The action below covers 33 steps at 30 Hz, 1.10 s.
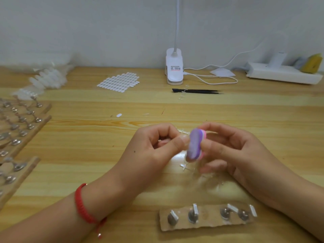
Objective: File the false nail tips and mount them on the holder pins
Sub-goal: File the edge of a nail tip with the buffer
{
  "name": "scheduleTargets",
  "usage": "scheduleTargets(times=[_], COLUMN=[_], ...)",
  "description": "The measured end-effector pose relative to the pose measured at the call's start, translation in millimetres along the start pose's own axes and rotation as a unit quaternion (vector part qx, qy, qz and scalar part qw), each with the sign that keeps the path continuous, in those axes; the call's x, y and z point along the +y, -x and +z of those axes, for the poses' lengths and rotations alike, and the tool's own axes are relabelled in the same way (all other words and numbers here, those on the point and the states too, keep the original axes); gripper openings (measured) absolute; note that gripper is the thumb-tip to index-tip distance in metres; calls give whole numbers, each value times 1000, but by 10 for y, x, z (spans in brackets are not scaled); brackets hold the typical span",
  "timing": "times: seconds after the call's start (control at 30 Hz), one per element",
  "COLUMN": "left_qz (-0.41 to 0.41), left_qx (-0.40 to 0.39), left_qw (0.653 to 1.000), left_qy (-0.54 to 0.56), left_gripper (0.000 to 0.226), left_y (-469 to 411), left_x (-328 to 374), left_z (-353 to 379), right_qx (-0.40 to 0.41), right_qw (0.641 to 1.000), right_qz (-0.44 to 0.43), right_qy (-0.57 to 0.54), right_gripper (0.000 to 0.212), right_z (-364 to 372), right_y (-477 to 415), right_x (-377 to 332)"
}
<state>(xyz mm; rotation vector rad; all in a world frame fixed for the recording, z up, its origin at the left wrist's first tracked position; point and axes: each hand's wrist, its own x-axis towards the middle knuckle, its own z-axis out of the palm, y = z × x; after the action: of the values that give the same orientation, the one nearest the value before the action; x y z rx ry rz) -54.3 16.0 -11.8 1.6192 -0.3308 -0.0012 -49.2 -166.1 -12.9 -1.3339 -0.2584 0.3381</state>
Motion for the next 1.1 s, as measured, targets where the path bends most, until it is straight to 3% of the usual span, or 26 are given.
scheduleTargets(times=[0.07,0.17,0.3,0.4,0.53,0.6,0.73,0.87,1.1], left_qz=[5,14,21,24,37,42,49,52,57], left_qx=[-11,18,-7,25,-27,-25,-35,1,-1], left_qw=[1000,1000,1000,999,999,998,997,997,996], left_qy=[-3,2,-12,1,-29,-33,-50,-65,-70], left_gripper=[22,22,21,23,30,35,22,21,21], left_y=[1,3,13,6,26,29,36,18,26], left_x=[-3,-17,-15,-28,-45,-50,-55,-66,-63], left_z=[7,0,17,7,5,-1,28,32,34], right_qx=[22,-22,9,-42,-17,-41,-15,-24,-19], right_qw=[1000,1000,1000,999,1000,999,1000,999,1000], right_qz=[-1,3,5,9,6,14,11,12,9], right_qy=[-19,11,-9,14,-5,3,3,17,20], right_gripper=[26,27,25,31,27,29,26,25,23], right_z=[-23,1,-36,-23,-49,-40,-38,-30,-22], right_y=[-1,14,3,11,5,9,-1,15,-3], right_x=[3,-3,-6,-7,-2,-12,-10,-13,-4])
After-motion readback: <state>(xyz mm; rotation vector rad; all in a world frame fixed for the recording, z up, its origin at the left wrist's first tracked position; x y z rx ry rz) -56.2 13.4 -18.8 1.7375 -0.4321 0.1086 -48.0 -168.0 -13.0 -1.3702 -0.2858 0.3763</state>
